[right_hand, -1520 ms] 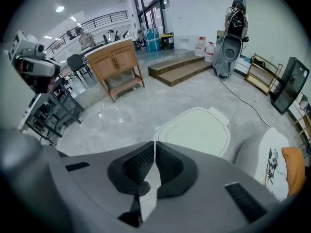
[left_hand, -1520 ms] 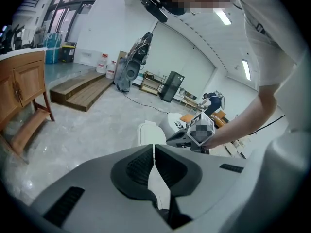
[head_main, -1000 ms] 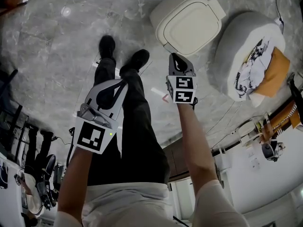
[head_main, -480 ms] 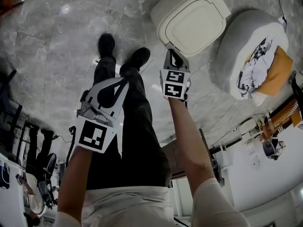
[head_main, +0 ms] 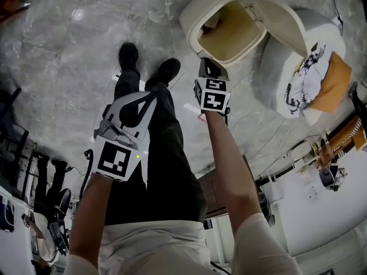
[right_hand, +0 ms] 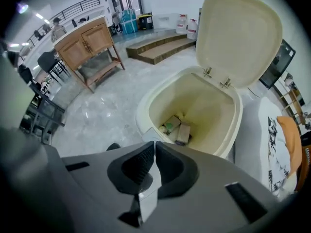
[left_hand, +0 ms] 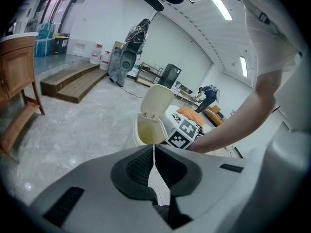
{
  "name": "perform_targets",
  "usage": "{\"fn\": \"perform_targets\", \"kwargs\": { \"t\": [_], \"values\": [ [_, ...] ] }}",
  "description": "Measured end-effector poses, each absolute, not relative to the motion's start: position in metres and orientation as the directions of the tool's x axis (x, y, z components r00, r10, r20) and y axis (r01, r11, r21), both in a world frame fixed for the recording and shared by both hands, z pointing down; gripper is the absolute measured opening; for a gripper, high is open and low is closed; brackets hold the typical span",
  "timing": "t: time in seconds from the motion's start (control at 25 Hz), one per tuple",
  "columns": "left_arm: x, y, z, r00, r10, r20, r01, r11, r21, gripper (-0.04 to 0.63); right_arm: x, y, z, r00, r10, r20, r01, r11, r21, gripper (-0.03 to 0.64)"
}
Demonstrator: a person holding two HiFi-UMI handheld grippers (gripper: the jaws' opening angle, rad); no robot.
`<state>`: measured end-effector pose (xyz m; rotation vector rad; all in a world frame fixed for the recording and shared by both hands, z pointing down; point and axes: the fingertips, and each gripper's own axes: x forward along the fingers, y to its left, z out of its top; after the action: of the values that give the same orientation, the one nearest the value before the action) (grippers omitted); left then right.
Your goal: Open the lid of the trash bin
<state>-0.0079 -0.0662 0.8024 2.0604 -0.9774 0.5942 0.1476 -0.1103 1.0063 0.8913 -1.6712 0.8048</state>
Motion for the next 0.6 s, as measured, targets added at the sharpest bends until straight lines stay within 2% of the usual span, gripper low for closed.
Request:
{"fn": "perform_targets", "kwargs": {
  "t": [0.28,0.6],
  "values": [
    [-0.010,-0.071,0.780,0.618,-0.438,0.653,-0.777,-0.471,0.418,0.020,0.157,-0.127,0.975,-0.212,-0.191,0.958,-0.844,0.530,-0.081,0.034],
    [-0.012,-0.076,0.737,0.651,-0.443,0.616,-0.752,-0.488,0.443,0.020,0.155,-0.136,0.903,-0.220,-0.287,0.932,-0.865,0.500,-0.050,0.034]
  ]
}}
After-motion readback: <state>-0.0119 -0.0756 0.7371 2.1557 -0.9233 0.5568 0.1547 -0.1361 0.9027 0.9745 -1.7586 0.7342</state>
